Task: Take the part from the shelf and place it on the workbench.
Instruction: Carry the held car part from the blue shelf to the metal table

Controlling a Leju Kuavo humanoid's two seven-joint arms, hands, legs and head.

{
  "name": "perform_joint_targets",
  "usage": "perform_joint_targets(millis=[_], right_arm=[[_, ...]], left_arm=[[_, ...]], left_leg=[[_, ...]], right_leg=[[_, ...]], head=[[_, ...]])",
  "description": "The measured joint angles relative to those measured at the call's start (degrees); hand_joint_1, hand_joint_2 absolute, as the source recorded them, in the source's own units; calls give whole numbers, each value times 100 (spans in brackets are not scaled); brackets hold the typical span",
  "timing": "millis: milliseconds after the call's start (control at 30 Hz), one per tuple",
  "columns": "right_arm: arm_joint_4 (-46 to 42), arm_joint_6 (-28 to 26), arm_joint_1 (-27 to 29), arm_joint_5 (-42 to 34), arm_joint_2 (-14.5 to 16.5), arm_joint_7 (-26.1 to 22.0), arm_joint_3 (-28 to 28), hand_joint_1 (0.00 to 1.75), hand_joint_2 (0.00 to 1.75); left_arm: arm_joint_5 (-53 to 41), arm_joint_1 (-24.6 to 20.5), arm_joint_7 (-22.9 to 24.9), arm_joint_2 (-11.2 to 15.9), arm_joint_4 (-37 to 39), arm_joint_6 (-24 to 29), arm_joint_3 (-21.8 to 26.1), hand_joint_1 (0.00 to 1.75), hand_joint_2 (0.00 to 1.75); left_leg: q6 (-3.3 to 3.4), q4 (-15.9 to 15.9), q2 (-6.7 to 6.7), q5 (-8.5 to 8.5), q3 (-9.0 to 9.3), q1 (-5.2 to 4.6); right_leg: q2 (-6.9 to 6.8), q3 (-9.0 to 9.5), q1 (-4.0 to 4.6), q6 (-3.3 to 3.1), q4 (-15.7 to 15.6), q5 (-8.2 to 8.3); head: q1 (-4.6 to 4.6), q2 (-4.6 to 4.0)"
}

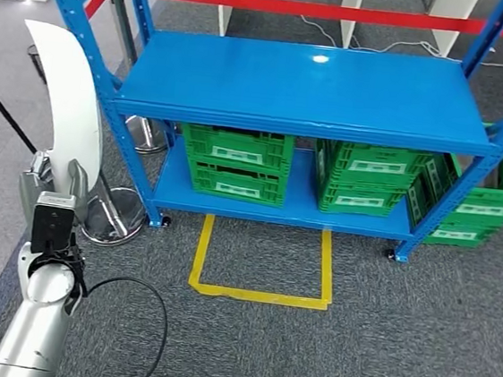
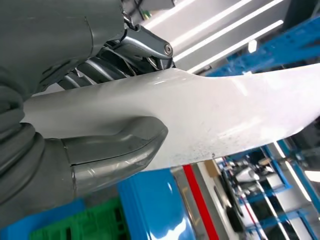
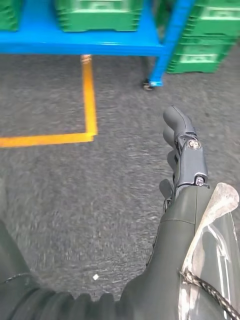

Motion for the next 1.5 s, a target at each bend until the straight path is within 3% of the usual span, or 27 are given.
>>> perform_joint_targets(millis=[67, 133, 200, 267, 333, 367, 400, 467, 533, 600, 633, 667, 733, 800, 833, 900, 933, 1000, 1067, 1100, 1167, 1233, 1267, 1333, 1367, 1433, 1500], right_arm=[[-13, 1, 5, 6, 3, 0, -14, 0, 175], [-13, 3, 21, 9, 6, 0, -24, 0, 175], [-16, 4, 29, 10, 7, 0, -33, 0, 175], [-22, 5, 18, 14, 14, 0, -43, 0, 175], [-30, 12, 2, 18, 24, 0, -49, 0, 175], [-32, 17, -1, 19, 26, 0, -50, 0, 175], [-35, 22, 5, 22, 25, 0, -52, 0, 175], [-38, 26, 14, 34, 19, 0, -58, 0, 175], [-38, 31, -12, 51, 17, 0, -63, 0, 175], [-34, 49, -43, 74, 19, 0, -61, 0, 175], [-32, 61, -47, 85, 20, 0, -60, 0, 175], [-30, 71, -47, 97, 20, 0, -60, 0, 175], [-31, 86, -49, 112, 20, 0, -60, 0, 175], [-36, 89, -67, 118, 30, 0, -57, 0, 175], [-38, 85, -70, 118, 39, 0, -57, 0, 175], [-52, 75, -46, 118, 56, 0, -58, 0, 175], [-71, 72, -24, 116, 63, 0, -61, 0, 175], [-121, 72, -12, 112, 80, 0, -69, 0, 175], [-151, 87, -18, 102, 104, -1, -75, 0, 175], [-163, 102, -9, 97, 116, -1, -80, 0, 175], [-204, 142, 35, 97, 128, 0, -109, 0, 175], [-285, 188, 79, 121, 139, 0, -165, 0, 175], [-334, 210, 93, 137, 152, 0, -199, 0, 175], [-427, 249, 109, 180, 180, 0, -285, 0, 175], [-463, 263, 128, 199, 192, 0, -328, 0, 175], [-525, 284, 194, 232, 202, 0, -417, 0, 175], [-575, 290, 240, 242, 204, 0, -481, 0, 175]], left_arm=[[24, 30, -5, 20, -14, -75, 1, 175, 175], [37, 75, -5, 24, -15, -116, 1, 175, 175], [40, 95, -5, 23, -19, -127, 1, 175, 175], [39, 99, -5, 27, -30, -133, 1, 175, 175], [36, 107, -3, 38, -42, -170, 1, 175, 175], [33, 113, -1, 43, -46, -201, -1, 175, 175], [37, 113, -1, 47, -49, -242, -5, 175, 175], [76, 114, -27, 48, -61, -352, -23, 175, 175], [114, 132, -103, 55, -95, -454, -31, 175, 175], [103, 174, -179, 64, -127, -492, -25, 175, 175], [88, 207, -202, 67, -140, -503, -21, 175, 175], [73, 247, -219, 68, -163, -526, -16, 175, 175], [55, 348, -250, 69, -244, -613, 9, 175, 175], [51, 446, -270, 71, -348, -709, 66, 175, 175], [54, 493, -275, 73, -395, -749, 101, 175, 175], [66, 564, -281, 71, -470, -813, 169, 175, 175], [79, 584, -283, 70, -498, -836, 200, 175, 175], [102, 598, -286, 70, -534, -860, 263, 175, 175], [114, 611, -290, 73, -550, -884, 326, 175, 175], [116, 615, -290, 73, -550, -897, 348, 175, 175], [111, 606, -290, 68, -545, -904, 363, 175, 175], [81, 565, -290, 66, -540, -874, 363, 175, 175], [64, 538, -290, 66, -534, -851, 364, 175, 175], [45, 501, -293, 67, -519, -808, 375, 175, 175], [41, 495, -296, 65, -509, -796, 381, 175, 175], [34, 488, -302, 57, -495, -781, 390, 175, 175], [33, 482, -307, 43, -488, -770, 393, 175, 175]], left_leg=[[-26, 814, -20, -382, -346, 7], [-23, 1242, -28, -453, -528, 7], [12, 763, -86, -78, -308, 8], [70, -6, -357, 293, 27, 21], [105, -353, -551, 357, 144, 24], [111, -385, -537, 349, 135, 18], [128, -419, -468, 350, 132, 26], [173, -468, -327, 389, 137, 54], [211, -494, -164, 409, 139, 59], [221, -489, -2, 409, 127, 46], [221, -487, 79, 409, 124, 43], [218, -484, 152, 407, 123, 42], [201, -481, 286, 397, 135, 39], [156, -465, 395, 380, 139, 7], [132, -458, 446, 378, 140, -11], [81, -453, 544, 377, 147, -21], [49, -432, 530, 343, 146, -11], [-3, -163, 318, 124, 48, 14], [-25, 547, 57, -256, -246, 26], [-25, 913, 3, -398, -404, 25], [-7, 1157, -40, -366, -514, 22], [39, 582, -155, 44, -259, 23], [70, 216, -300, 220, -97, 30], [108, -282, -519, 364, 102, 37], [116, -346, -539, 343, 118, 33], [143, -402, -414, 360, 121, 35], [193, -449, -264, 396, 129, 58]], right_leg=[[76, -20, 7, -27, 1, 11], [161, -28, 15, -34, 7, 18], [268, -25, 19, -28, 20, 25], [377, -52, 18, -1, 44, 39], [479, -145, -2, 61, 69, 77], [534, -190, -12, 104, 73, 105], [575, -224, -25, 142, 73, 121], [434, -325, -9, 208, 183, 39], [138, -586, -1, 261, 707, -278], [-2, -881, -20, 299, 1408, -592], [-27, -933, -24, 309, 1575, -626], [-47, -870, -24, 311, 1514, -553], [-183, -450, -15, 288, 824, -234], [-387, -62, 31, 221, 169, -60], [-429, 2, 51, 184, 50, -58], [-345, -9, 67, 105, 33, -51], [-287, -17, 61, 71, 26, -36], [-174, -20, 40, -5, 2, 3], [-41, -29, 38, -50, -2, 24], [33, -32, 46, -61, 0, 29], [183, -34, 62, -67, 7, 37], [331, -34, 67, -61, 24, 44], [400, -45, 71, -48, 39, 49], [534, -109, 61, -1, 69, 73], [597, -151, 47, 37, 74, 95], [652, -227, 26, 111, 75, 123], [396, -374, 44, 163, 294, -26]], head=[[-9, 0], [-9, 0], [-9, 0], [1, 0], [0, 1], [-3, 1], [-13, 1], [6, 0], [43, 0], [61, 0], [60, 0], [63, 0], [63, 0], [62, 0], [57, 0], [51, 0], [51, 0], [39, 0], [16, 0], [10, 0], [9, 0], [9, 0], [14, 0], [14, 0], [12, 0], [4, 0], [37, 0]])
